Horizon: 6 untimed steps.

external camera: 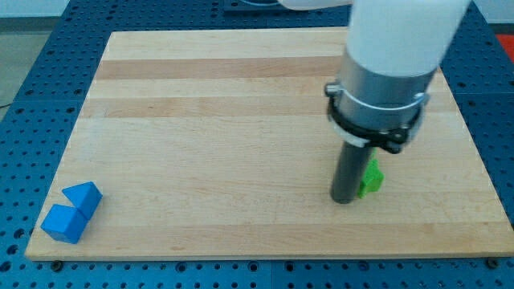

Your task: Push green star right a bit

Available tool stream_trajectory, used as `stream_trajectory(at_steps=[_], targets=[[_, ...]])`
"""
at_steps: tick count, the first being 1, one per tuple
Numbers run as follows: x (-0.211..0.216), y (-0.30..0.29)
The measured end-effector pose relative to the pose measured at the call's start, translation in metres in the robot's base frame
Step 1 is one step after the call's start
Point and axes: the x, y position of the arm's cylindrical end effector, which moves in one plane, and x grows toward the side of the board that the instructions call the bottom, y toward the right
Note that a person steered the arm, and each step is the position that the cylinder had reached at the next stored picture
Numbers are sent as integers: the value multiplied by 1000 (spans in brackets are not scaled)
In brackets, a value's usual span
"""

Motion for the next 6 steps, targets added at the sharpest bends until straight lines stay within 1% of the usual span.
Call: stream_trajectory(at_steps=[1, 2, 3, 5, 6], targets=[[0, -49], [-3, -67], [-17, -45], [-18, 42], [-18, 62]])
